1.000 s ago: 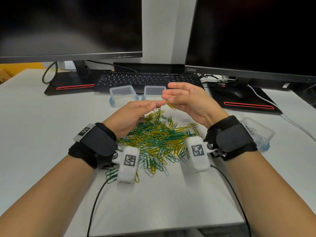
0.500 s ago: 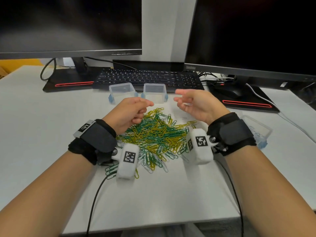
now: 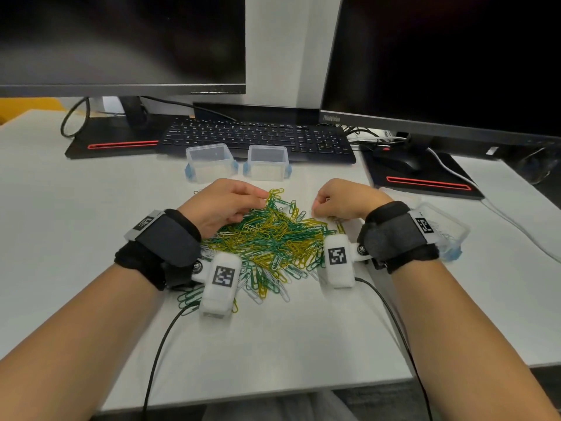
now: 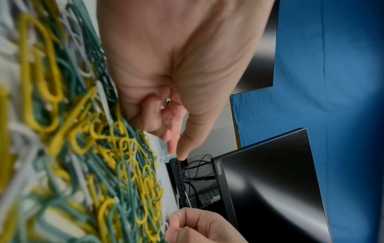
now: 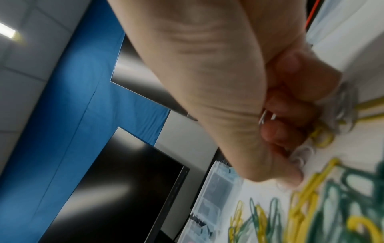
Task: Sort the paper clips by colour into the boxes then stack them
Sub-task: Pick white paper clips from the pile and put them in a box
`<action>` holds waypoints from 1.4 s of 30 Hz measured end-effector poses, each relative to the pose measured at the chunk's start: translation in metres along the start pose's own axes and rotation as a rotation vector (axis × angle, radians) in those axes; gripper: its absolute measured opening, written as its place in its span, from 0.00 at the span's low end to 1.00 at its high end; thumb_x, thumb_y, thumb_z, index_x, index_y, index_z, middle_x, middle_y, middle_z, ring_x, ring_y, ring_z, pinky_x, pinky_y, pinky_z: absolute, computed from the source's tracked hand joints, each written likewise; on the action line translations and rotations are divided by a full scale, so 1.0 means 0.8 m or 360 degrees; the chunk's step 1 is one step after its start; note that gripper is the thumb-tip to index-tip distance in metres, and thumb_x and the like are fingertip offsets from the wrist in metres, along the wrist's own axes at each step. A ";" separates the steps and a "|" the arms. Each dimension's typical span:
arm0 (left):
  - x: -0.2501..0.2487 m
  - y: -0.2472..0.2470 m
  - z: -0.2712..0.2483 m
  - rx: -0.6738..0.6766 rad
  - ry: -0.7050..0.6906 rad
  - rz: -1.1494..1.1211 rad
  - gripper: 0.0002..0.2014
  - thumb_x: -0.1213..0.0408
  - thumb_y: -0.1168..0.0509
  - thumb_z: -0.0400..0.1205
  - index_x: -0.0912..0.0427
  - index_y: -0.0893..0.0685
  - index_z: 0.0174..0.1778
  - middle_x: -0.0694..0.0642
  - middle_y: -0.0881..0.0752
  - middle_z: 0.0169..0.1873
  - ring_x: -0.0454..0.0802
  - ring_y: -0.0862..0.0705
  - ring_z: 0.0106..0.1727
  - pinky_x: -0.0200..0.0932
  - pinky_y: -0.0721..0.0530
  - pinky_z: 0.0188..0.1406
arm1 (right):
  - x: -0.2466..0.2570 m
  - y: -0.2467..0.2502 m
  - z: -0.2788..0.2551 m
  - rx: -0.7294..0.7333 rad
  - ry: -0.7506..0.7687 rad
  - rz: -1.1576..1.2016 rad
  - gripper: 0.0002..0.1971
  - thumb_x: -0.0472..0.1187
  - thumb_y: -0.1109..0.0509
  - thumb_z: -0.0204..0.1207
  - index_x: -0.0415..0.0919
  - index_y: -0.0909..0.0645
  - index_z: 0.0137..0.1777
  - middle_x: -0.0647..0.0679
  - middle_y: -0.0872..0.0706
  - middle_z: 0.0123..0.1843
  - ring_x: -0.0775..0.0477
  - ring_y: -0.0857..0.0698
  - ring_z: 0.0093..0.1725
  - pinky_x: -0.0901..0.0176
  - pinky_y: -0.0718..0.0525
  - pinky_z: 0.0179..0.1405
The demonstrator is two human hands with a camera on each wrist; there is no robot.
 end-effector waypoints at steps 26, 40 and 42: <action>0.000 -0.004 0.003 -0.0039 -0.0257 0.0857 0.05 0.66 0.26 0.75 0.60 0.11 0.45 0.51 0.27 0.28 0.44 0.30 0.29 0.37 0.33 0.29 | 0.037 -0.007 -0.002 -0.0212 0.0471 0.0661 0.06 0.38 0.29 0.79 0.37 0.12 0.49 0.65 0.16 0.32 0.72 0.22 0.28 0.81 0.29 0.31; -0.002 0.004 0.005 -0.0104 -0.0086 -0.0327 0.06 0.69 0.38 0.84 0.64 0.17 0.52 0.52 0.15 0.36 0.40 0.31 0.27 0.29 0.35 0.21 | 0.039 -0.019 0.005 0.0332 0.0134 0.1975 0.09 0.43 0.35 0.82 0.37 0.20 0.50 0.50 0.25 0.32 0.56 0.32 0.26 0.70 0.38 0.16; -0.001 0.005 0.007 -0.0134 -0.0041 -0.0362 0.06 0.68 0.38 0.84 0.64 0.17 0.51 0.53 0.16 0.36 0.40 0.32 0.27 0.30 0.35 0.20 | 0.031 -0.016 0.004 0.0035 0.0099 0.1395 0.11 0.44 0.29 0.78 0.36 0.13 0.52 0.53 0.23 0.30 0.57 0.32 0.26 0.70 0.36 0.16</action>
Point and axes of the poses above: each hand's wrist, its own z-axis towards the middle knuckle, its own y-axis out of the back of the hand, x = y × z, the point moved 4 cm from there along z, towards the middle knuckle
